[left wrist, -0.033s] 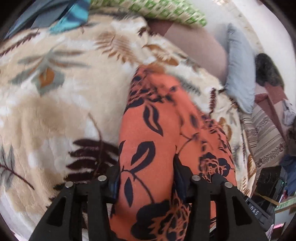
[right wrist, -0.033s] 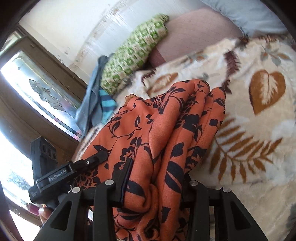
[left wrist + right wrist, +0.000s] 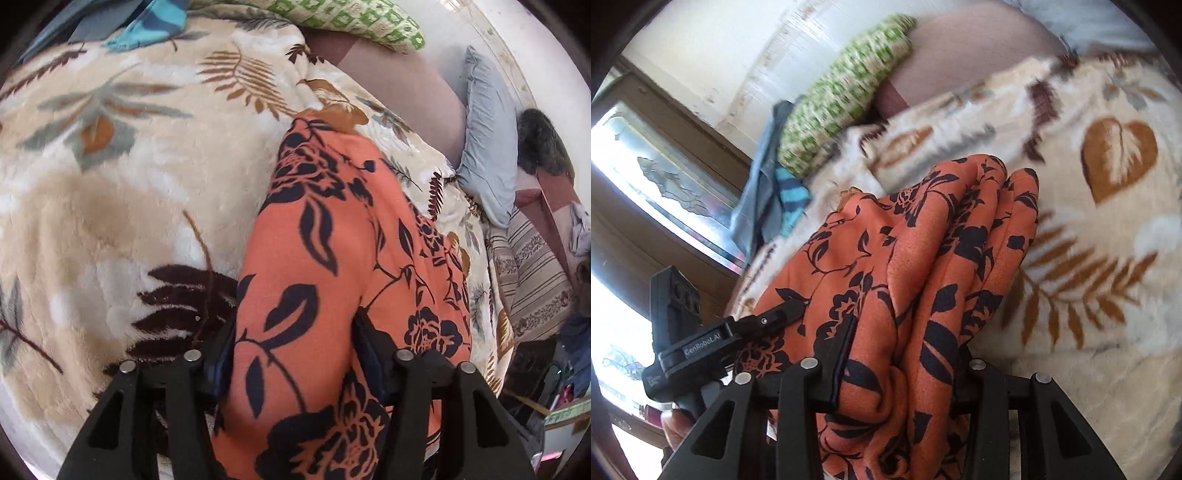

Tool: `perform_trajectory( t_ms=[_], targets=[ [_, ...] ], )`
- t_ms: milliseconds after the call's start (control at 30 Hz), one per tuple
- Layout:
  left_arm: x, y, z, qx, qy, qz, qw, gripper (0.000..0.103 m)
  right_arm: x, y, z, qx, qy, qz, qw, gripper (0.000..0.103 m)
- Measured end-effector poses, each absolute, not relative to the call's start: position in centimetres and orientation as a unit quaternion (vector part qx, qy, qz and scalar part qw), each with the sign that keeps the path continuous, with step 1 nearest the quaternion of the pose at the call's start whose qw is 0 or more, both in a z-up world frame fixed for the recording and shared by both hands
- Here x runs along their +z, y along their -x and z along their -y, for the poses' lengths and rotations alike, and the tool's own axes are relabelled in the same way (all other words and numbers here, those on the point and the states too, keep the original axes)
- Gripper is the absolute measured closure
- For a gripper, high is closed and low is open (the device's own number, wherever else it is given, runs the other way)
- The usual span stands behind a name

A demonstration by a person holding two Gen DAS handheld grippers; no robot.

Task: Fold small clothes

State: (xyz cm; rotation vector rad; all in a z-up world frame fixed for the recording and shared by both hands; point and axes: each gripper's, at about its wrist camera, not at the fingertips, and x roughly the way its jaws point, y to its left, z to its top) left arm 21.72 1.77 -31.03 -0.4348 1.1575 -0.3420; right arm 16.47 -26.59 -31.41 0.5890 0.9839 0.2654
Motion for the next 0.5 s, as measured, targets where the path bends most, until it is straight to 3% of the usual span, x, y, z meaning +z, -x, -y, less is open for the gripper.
perform_trajectory(
  t_ms=[67,133,233,400,500],
  targets=[
    [-30.2,-21.4,-1.5,-0.165,0.181,-0.528,0.813,0.042,-32.0,-15.9,27.5,0.137,-0.302,-0.439,0.835,0.057],
    [-29.8,-21.0,-0.8,-0.148,0.136,-0.513,0.835,0.032,-31.7,-16.2,27.4,0.135,-0.294,-0.45,0.833,0.05],
    [-29.6,-20.5,-0.3,-0.137,0.111,-0.499,0.848,0.029,-31.7,-16.3,27.2,0.136,-0.274,-0.453,0.837,0.045],
    [-29.6,-19.6,-0.7,-0.112,0.093,-0.49,0.86,0.015,-31.8,-16.3,27.2,0.139,-0.278,-0.455,0.834,0.042],
    [-29.5,-18.5,-1.3,-0.108,0.098,-0.485,0.862,0.015,-31.3,-15.7,27.3,0.133,-0.266,-0.465,0.834,0.037]
  ],
)
